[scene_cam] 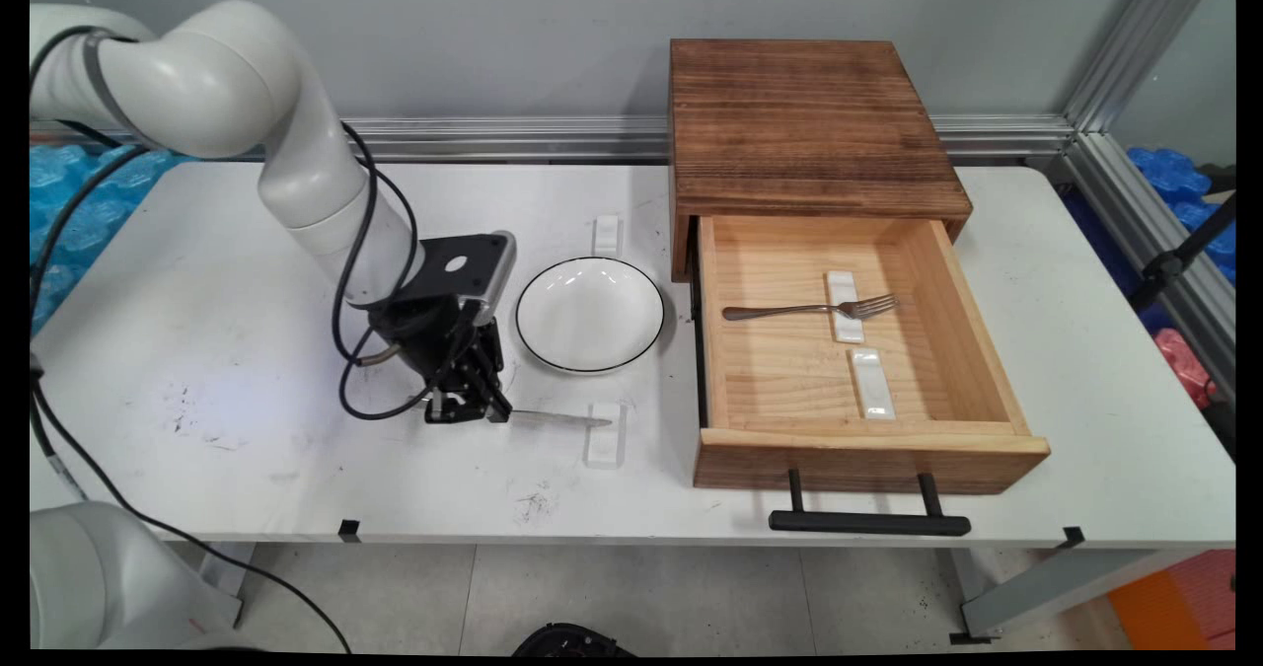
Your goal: Place the picked object into the drawer
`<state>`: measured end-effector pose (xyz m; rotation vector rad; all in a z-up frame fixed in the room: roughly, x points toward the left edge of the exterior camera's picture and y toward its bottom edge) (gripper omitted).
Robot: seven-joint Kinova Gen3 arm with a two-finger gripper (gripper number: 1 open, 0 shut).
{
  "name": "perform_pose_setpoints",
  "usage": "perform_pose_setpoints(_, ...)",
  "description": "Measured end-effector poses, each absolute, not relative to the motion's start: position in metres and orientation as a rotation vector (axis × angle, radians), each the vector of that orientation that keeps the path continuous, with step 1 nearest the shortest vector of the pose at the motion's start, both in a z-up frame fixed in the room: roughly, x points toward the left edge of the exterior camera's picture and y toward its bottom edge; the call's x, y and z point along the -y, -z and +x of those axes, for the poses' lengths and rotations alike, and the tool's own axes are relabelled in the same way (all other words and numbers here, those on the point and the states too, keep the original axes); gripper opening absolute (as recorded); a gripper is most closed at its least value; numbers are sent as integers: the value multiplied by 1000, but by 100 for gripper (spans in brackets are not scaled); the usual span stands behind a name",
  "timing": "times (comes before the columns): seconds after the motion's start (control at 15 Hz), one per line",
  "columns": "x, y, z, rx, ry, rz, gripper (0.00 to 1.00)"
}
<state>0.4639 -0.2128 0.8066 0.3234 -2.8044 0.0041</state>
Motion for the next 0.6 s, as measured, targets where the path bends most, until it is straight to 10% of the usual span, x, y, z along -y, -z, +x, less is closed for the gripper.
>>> perform_pose_setpoints(0.6, 204, -852, 479, 2818, -12, 329, 0)
